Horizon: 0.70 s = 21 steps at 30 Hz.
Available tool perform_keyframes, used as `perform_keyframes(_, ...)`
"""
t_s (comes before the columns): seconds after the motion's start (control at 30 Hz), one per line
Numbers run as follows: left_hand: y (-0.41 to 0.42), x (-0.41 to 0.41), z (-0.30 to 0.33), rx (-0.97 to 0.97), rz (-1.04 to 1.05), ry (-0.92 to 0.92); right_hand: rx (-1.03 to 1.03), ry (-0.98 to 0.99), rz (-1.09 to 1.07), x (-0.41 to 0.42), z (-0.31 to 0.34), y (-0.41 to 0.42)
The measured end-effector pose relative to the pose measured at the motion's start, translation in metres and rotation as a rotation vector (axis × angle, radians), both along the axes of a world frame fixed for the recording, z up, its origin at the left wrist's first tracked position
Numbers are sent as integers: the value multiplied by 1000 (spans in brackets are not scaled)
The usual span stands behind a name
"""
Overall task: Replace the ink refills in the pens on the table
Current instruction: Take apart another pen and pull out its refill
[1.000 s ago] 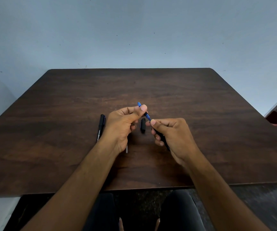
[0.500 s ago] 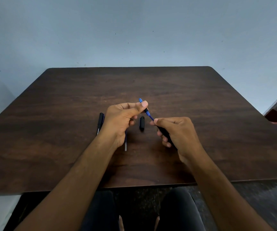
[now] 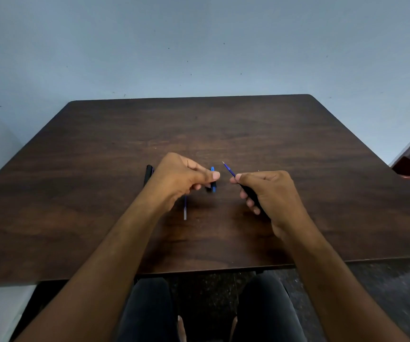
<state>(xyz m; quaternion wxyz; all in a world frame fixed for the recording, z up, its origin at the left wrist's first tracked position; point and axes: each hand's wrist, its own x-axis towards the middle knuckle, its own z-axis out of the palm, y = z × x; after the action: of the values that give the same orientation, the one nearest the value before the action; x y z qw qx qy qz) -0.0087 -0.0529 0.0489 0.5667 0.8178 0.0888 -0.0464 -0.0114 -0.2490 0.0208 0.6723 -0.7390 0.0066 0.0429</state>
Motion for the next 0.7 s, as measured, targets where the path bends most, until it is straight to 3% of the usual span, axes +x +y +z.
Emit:
perform_keyframes(0.27,-23,5,10,517,-50,205,0,-39,-7,0,-1,-4)
perform_keyframes(0.43,-33,13,10,712,-116,342,3,-34,-7,-1,-2,-3)
perform_keyframes(0.7,-38,23,1,770,-15,316,1,-23,-1,-3,-2,-1)
